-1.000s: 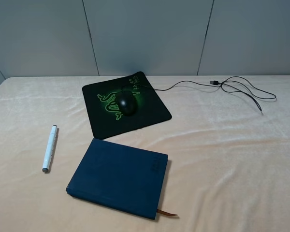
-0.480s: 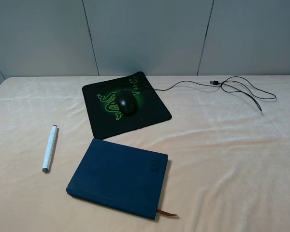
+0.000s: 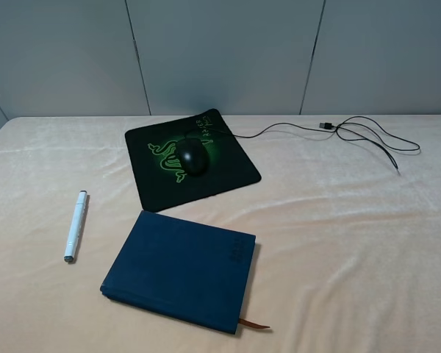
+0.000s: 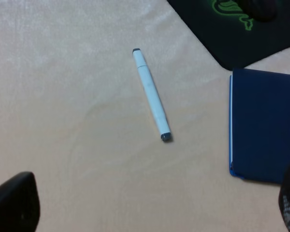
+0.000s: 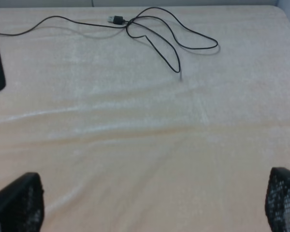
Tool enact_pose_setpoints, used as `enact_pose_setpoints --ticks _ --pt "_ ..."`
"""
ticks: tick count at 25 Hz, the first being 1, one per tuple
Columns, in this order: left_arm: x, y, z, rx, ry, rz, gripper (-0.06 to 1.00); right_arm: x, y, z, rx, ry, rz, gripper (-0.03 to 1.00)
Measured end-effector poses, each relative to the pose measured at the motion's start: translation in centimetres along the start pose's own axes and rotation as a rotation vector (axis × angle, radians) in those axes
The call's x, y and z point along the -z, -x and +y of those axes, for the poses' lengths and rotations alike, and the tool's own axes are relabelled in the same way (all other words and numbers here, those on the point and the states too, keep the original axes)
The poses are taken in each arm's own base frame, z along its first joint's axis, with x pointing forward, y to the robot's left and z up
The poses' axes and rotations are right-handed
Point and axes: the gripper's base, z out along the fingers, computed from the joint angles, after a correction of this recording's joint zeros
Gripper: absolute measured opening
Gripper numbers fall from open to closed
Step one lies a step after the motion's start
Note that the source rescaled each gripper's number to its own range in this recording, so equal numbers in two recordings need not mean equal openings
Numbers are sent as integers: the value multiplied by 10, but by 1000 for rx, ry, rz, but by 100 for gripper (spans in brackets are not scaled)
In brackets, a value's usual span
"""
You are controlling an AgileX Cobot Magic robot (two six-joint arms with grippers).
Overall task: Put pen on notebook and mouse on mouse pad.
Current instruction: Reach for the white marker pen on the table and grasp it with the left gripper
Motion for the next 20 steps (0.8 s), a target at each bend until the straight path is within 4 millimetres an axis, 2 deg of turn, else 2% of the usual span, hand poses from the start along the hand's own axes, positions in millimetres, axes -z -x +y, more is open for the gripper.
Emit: enact_pose_setpoints --ticks 20 --pt "0 0 2 -10 22 0 100 0 0 0 0 0 -1 100"
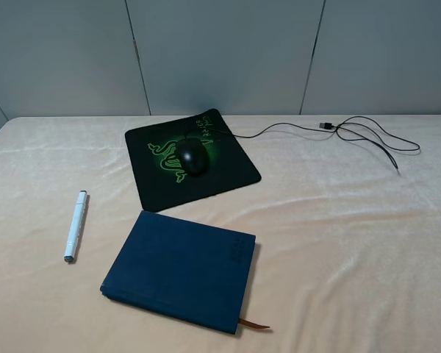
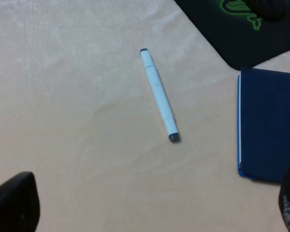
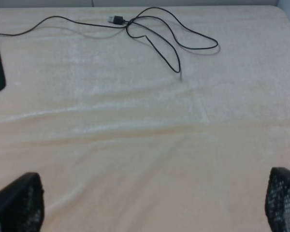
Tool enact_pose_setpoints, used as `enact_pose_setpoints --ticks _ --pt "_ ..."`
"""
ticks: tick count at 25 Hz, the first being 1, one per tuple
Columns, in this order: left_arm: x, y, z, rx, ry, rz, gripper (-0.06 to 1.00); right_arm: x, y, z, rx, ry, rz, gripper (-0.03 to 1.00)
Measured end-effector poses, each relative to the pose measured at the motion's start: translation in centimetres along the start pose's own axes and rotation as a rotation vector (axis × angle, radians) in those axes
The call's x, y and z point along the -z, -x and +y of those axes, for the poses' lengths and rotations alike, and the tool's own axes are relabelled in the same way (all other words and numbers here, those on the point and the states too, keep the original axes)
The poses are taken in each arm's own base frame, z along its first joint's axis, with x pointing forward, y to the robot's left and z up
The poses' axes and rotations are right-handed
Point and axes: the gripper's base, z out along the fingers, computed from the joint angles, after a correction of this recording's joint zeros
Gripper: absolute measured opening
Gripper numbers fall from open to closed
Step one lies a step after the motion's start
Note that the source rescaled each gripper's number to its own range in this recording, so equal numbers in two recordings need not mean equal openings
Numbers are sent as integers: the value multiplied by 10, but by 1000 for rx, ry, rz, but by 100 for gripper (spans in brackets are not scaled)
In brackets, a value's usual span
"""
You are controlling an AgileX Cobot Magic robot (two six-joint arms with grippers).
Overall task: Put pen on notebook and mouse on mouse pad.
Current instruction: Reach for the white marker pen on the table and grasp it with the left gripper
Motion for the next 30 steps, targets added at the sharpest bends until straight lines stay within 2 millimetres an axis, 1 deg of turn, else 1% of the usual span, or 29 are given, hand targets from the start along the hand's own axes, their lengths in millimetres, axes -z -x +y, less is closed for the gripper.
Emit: enact_pose_setpoints --ticks 5,8,12,15,20,25,30 --pt "1 1 0 -1 4 -5 100 0 0 0 0 0 0 100" --pt "5 6 0 -2 4 -15 100 0 0 0 0 0 0 100" --pt "7 26 1 1 11 32 100 0 0 0 0 0 0 100" --pt "1 45 3 5 18 98 100 0 0 0 0 0 0 100" --pt "-23 76 5 11 19 260 100 0 0 0 0 1 0 100" --pt "-59 102 8 60 24 430 100 0 0 0 0 1 0 100" --pt "-94 124 10 121 41 538 100 0 0 0 -1 1 0 100"
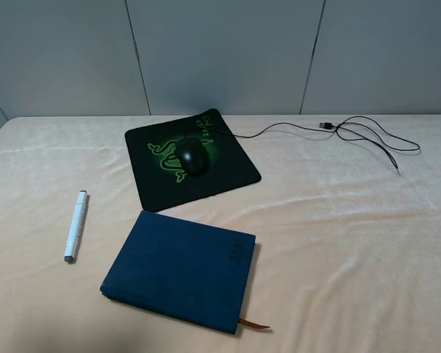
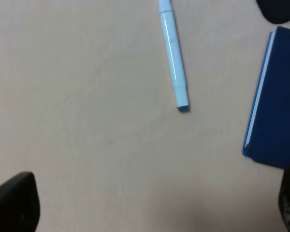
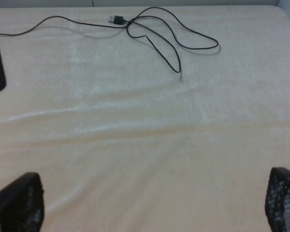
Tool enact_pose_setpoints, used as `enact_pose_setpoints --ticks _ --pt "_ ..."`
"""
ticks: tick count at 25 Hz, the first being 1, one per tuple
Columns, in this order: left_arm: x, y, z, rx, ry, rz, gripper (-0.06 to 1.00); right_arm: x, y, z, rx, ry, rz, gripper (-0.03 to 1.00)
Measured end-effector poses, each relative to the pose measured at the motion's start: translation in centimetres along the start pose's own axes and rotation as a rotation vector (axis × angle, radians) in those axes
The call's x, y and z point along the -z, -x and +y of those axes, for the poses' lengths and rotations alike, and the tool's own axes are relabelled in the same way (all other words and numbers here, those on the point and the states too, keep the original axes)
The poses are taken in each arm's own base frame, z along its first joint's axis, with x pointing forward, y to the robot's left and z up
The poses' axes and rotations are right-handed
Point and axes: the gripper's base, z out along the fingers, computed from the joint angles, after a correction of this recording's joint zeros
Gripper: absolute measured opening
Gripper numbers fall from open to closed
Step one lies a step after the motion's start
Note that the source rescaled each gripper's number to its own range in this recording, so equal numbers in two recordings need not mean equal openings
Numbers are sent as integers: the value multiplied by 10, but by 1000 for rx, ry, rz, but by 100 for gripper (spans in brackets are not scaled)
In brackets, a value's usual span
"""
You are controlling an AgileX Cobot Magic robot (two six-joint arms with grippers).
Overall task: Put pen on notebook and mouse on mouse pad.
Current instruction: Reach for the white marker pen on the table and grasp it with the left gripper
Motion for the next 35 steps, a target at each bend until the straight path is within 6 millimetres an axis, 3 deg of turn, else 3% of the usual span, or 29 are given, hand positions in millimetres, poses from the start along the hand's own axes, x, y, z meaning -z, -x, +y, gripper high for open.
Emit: enact_pose_setpoints --ticks 7,17,25,35 --pt "-38 32 -2 68 12 98 99 0 0 0 -1 2 0 100" --pt "-101 54 -2 85 30 232 99 0 0 0 -1 2 0 100" --pt "-146 64 -1 125 42 270 99 0 0 0 -1 2 0 100" --pt "-199 61 0 138 58 364 99 0 0 0 -1 2 0 100"
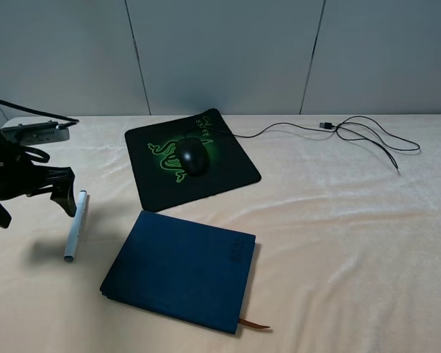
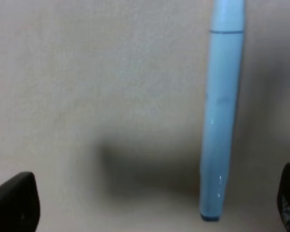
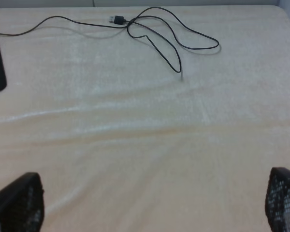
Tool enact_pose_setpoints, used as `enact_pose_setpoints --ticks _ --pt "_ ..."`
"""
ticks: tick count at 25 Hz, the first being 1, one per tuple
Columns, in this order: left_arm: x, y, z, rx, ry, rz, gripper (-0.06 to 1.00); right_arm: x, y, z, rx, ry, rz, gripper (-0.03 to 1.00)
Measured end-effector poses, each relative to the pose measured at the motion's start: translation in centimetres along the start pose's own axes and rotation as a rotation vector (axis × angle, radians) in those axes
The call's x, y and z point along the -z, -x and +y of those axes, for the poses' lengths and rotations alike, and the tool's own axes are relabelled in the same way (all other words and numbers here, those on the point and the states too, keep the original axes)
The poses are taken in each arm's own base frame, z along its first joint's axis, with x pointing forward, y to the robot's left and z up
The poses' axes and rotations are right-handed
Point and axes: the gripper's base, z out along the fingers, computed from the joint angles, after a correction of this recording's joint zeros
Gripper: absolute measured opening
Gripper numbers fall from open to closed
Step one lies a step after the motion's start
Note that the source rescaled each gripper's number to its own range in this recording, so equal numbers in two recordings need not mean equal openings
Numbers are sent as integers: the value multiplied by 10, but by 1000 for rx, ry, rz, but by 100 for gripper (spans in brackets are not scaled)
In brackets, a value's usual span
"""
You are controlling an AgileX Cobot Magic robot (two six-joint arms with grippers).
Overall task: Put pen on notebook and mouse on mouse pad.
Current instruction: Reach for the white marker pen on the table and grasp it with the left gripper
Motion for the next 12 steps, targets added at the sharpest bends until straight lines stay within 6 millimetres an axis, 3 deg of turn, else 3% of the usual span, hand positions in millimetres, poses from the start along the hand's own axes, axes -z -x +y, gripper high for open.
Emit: enact_pose_setpoints --ticks 12 --pt "-25 14 -2 4 -12 -60 99 0 0 0 0 0 0 100"
